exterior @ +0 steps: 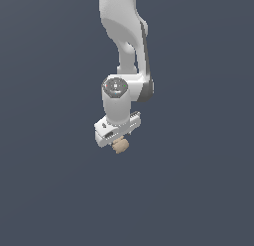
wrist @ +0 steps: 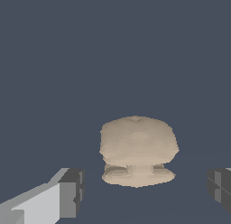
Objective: Pick up the object and move it to a goal position.
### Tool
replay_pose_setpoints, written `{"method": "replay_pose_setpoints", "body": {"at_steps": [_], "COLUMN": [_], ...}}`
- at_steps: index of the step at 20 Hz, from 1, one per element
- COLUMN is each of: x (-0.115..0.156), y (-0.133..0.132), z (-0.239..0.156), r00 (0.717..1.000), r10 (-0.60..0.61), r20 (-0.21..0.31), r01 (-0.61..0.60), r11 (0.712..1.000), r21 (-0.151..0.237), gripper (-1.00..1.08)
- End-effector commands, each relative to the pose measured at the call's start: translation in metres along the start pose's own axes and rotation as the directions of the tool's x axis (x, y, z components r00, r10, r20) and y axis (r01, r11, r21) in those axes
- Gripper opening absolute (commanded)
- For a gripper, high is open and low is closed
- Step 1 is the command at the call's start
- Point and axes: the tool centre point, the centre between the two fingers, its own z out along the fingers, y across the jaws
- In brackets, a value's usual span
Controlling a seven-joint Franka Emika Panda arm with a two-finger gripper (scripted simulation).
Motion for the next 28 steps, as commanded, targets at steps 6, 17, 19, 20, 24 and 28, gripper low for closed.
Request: {"method": "replay_pose_setpoints", "body": {"at_steps": [6,17,19,20,24,28], "x": [-0.001,-0.002,-0.002,-0.002,-0.001,-0.001], "y": [0.002,0.001,0.001,0.002,0.002,0.002], "z": [0.004,0.044,0.050,0.052,0.054,0.054], "r00": [1.000,1.000,1.000,1.000,1.000,1.000], "r10": [-0.025,-0.029,-0.029,-0.029,-0.029,-0.029], "r20": [-0.002,-0.003,-0.003,-0.003,-0.003,-0.003], "r01": [0.025,0.029,0.029,0.029,0.029,0.029], "r11": [1.000,1.000,1.000,1.000,1.000,1.000], "r21": [-0.001,-0.001,-0.001,-0.001,-0.001,-0.001], "gripper": [1.00,1.00,1.00,1.00,-1.00,-1.00]}}
